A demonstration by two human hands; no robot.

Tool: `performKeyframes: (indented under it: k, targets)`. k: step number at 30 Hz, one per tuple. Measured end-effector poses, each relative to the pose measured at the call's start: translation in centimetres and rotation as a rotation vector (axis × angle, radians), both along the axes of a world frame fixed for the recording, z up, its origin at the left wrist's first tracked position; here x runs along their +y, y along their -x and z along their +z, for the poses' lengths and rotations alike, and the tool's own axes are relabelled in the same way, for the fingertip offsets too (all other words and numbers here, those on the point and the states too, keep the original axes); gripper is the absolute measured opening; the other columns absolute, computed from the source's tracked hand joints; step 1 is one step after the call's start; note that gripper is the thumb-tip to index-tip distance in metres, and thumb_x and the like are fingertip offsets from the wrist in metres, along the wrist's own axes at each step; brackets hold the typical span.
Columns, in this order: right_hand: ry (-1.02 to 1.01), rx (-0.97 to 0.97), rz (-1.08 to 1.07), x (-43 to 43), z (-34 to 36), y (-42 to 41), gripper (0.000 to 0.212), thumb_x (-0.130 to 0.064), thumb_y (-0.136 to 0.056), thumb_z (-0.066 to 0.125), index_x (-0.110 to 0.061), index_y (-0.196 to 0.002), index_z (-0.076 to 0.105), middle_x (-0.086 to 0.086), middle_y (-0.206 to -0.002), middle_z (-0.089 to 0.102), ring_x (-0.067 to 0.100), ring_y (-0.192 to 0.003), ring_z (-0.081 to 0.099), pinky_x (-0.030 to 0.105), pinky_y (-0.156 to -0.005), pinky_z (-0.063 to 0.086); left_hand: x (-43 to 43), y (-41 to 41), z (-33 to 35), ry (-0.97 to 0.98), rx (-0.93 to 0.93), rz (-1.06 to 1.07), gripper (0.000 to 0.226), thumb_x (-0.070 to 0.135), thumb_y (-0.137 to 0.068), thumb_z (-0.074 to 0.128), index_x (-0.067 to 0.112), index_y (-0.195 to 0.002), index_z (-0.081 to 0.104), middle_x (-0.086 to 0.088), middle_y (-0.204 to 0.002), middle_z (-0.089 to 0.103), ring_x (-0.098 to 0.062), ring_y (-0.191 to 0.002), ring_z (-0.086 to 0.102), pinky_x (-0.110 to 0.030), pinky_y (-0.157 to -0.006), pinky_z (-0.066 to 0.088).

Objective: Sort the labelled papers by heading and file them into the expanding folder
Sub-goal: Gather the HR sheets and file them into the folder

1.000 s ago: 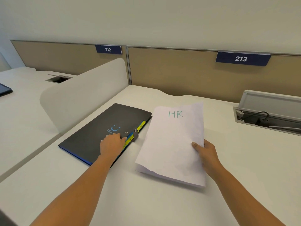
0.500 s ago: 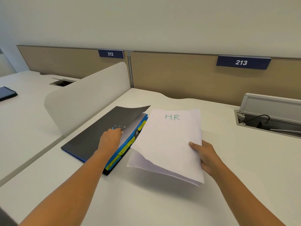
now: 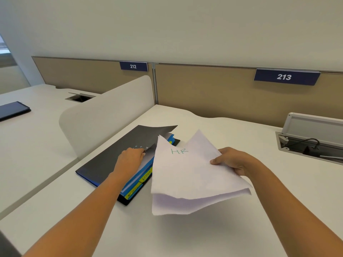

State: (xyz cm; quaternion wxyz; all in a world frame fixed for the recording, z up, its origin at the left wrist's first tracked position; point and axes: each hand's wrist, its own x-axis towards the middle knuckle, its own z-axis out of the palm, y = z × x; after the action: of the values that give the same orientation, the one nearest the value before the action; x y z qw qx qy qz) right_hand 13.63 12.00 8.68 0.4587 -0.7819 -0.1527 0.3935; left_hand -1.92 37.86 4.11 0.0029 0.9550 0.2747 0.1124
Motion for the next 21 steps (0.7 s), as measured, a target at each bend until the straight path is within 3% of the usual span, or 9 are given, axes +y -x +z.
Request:
performKeyframes:
  k: [2, 7, 13, 21]
  targets:
    - [0.057, -0.053, 0.035, 0.5, 0.8, -0.5, 0.021, 0.001, -0.088, 0.057, -0.001, -0.109, 0.060, 0.013, -0.089, 0.067, 0.027, -0.075, 0.065, 0.029, -0.061, 0.057, -0.4, 0.1, 0.1, -0.072, 0.023, 0.005, 0.033, 0.026, -0.102, 0.032, 0.016, -0.122, 0.056, -0.011, -0.105, 0.066, -0.025, -0.081, 0.062, -0.028, -0.067, 0.046]
    - [0.133, -0.156, 0.116, 0.6, 2.5, -2.0, 0.014, -0.005, -0.085, 0.062, -0.009, -0.098, 0.067, 0.017, -0.101, 0.070, 0.034, -0.093, 0.067, 0.041, -0.087, 0.054, -1.0, -0.1, 0.2, -0.182, 0.116, -0.024, 0.042, 0.011, -0.098, 0.041, 0.024, -0.138, 0.038, -0.003, -0.119, 0.062, -0.023, -0.102, 0.063, -0.029, -0.080, 0.049]
    - [0.166, -0.161, 0.189, 0.9, 2.4, -1.4, 0.012, -0.002, -0.085, 0.062, -0.011, -0.092, 0.067, 0.012, -0.091, 0.070, 0.027, -0.077, 0.066, 0.032, -0.073, 0.056, -1.3, 0.1, 0.2, -0.178, 0.118, -0.040, 0.054, 0.011, -0.098, 0.045, 0.020, -0.147, 0.024, -0.001, -0.139, 0.049, -0.020, -0.118, 0.057, -0.028, -0.096, 0.045]
    - [0.126, -0.152, 0.151, 0.2, 2.1, -1.2, 0.013, -0.001, -0.086, 0.061, -0.009, -0.095, 0.066, 0.015, -0.096, 0.069, 0.030, -0.081, 0.065, 0.035, -0.078, 0.055, -1.6, 0.1, 0.7, -0.193, 0.156, -0.043, 0.059, 0.011, -0.096, 0.046, 0.018, -0.148, 0.018, 0.001, -0.146, 0.042, -0.019, -0.122, 0.053, -0.027, -0.099, 0.043]
